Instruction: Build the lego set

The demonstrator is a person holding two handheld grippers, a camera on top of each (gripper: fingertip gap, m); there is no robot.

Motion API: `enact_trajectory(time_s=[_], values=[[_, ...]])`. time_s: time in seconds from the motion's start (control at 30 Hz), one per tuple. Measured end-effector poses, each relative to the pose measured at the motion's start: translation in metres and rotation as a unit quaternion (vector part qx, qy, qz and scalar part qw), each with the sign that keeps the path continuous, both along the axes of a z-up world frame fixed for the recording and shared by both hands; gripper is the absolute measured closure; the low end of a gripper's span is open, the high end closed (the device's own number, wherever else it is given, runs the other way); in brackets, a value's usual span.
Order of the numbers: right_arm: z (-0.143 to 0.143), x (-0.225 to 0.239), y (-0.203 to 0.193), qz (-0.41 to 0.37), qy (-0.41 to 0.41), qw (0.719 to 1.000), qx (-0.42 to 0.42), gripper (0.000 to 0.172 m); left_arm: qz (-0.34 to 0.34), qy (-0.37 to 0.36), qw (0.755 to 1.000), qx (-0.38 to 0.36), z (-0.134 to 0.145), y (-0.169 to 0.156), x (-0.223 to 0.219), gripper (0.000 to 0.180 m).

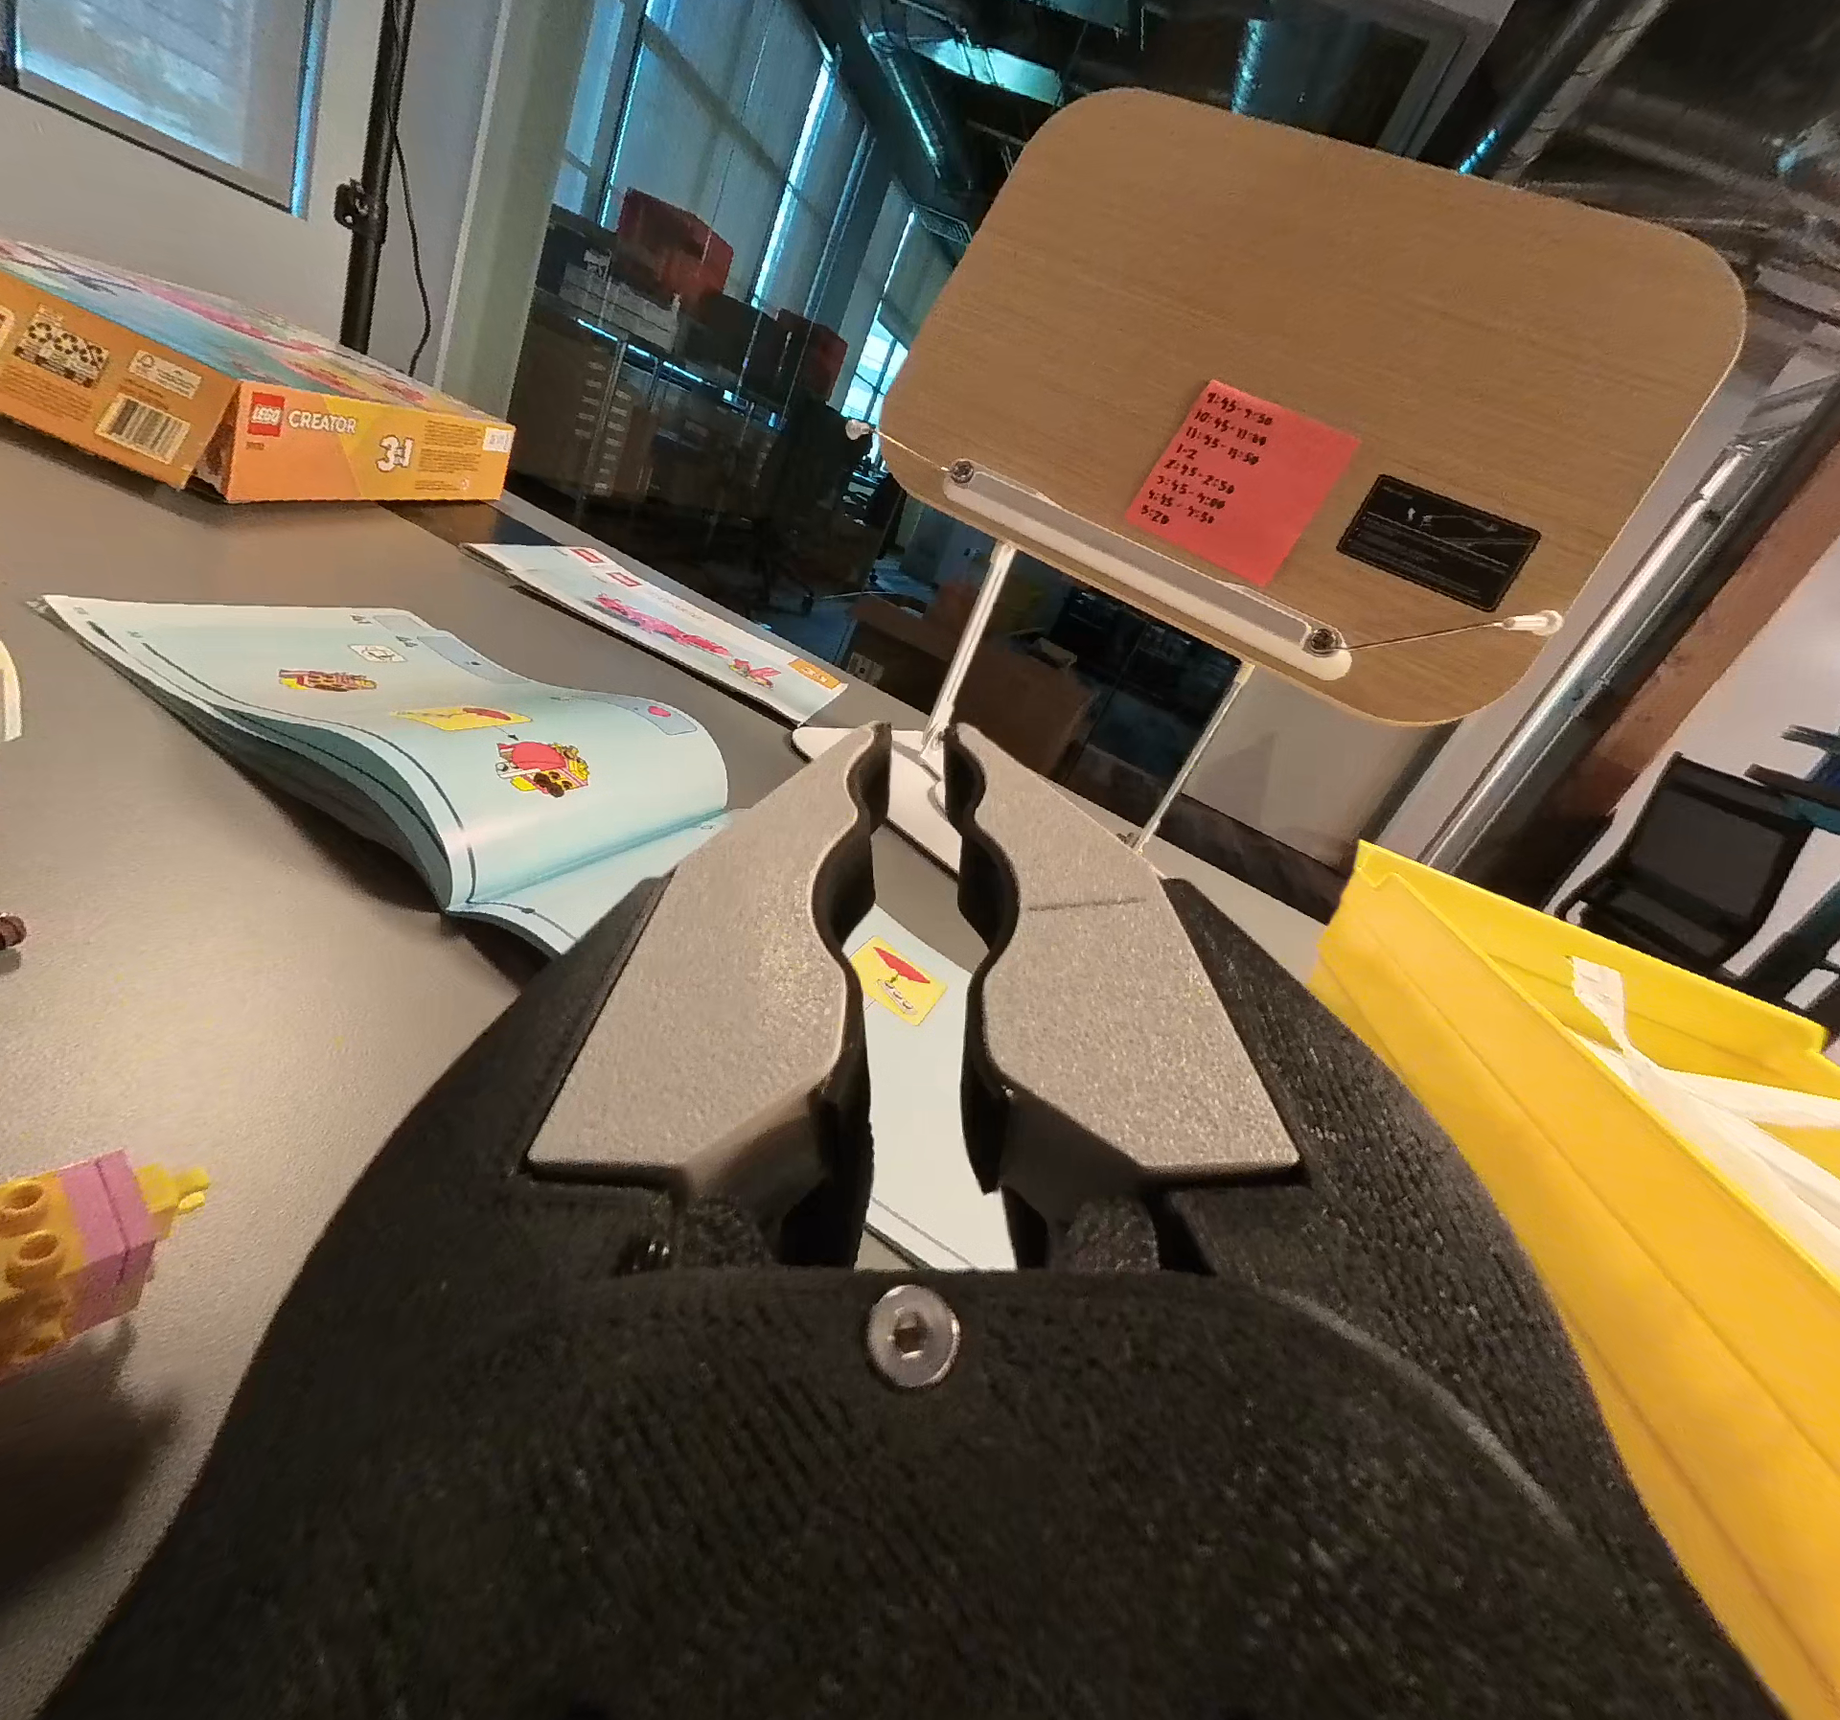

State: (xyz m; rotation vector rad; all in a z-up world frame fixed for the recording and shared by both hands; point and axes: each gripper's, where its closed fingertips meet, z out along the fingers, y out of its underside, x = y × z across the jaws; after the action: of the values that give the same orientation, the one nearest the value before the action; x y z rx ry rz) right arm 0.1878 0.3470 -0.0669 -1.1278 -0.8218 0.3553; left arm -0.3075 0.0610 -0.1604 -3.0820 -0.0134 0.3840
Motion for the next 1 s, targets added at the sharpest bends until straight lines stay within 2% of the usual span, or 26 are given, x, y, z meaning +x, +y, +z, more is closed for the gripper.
enact_trajectory(time_s=[0.17,0.2,0.23,0.27,0.3,0.33,0.43,0.5,0.57,0.67,0.83,0.93,1.0], values=[[-0.003,-0.004,-0.002,0.002,-0.017,1.000,0.009,0.164,-0.024,-0.032,0.999,-0.008,-0.011,0.005,0.015,0.180],[-0.003,-0.005,-0.003,0.002,-0.020,1.000,0.010,0.164,-0.025,-0.066,0.997,0.010,-0.011,0.011,0.026,0.180],[-0.003,-0.005,-0.003,0.002,-0.022,1.000,0.011,0.164,-0.024,-0.134,0.990,0.040,-0.009,0.020,0.048,0.180],[-0.004,-0.005,-0.003,0.002,-0.023,1.000,0.012,0.164,-0.022,-0.216,0.973,0.073,-0.003,0.029,0.074,0.180],[-0.004,-0.005,-0.003,0.002,-0.024,1.000,0.012,0.164,-0.014,-0.262,0.960,0.099,0.006,0.036,0.088,0.180],[-0.004,-0.005,-0.003,0.002,-0.025,1.000,0.012,0.164,-0.007,-0.245,0.963,0.112,0.011,0.040,0.081,0.180],[-0.004,-0.005,-0.003,0.003,-0.024,1.000,0.011,0.164,0.007,-0.064,0.993,0.094,0.020,0.030,0.019,0.180],[-0.004,-0.005,-0.003,0.003,-0.024,1.000,0.011,0.164,0.025,-0.013,0.999,0.046,0.020,0.013,0.000,0.180],[-0.004,-0.005,-0.003,0.002,-0.025,1.000,0.012,0.164,0.031,0.023,0.998,-0.040,0.016,-0.013,-0.010,0.180],[-0.004,-0.005,-0.003,0.002,-0.025,1.000,0.012,0.164,0.037,0.020,0.992,-0.117,0.007,-0.040,-0.006,0.180],[-0.004,-0.006,-0.003,0.001,-0.027,1.000,0.013,0.164,0.026,-0.028,0.989,-0.146,-0.010,-0.048,0.011,0.180],[-0.004,-0.007,-0.005,0.009,-0.027,1.000,0.014,0.164,-0.017,-0.034,0.995,-0.093,-0.011,-0.026,0.015,0.180],[-0.002,-0.009,-0.009,0.028,-0.016,0.999,0.011,0.164,-0.036,-0.106,0.993,-0.026,-0.009,-0.005,0.039,0.180]])
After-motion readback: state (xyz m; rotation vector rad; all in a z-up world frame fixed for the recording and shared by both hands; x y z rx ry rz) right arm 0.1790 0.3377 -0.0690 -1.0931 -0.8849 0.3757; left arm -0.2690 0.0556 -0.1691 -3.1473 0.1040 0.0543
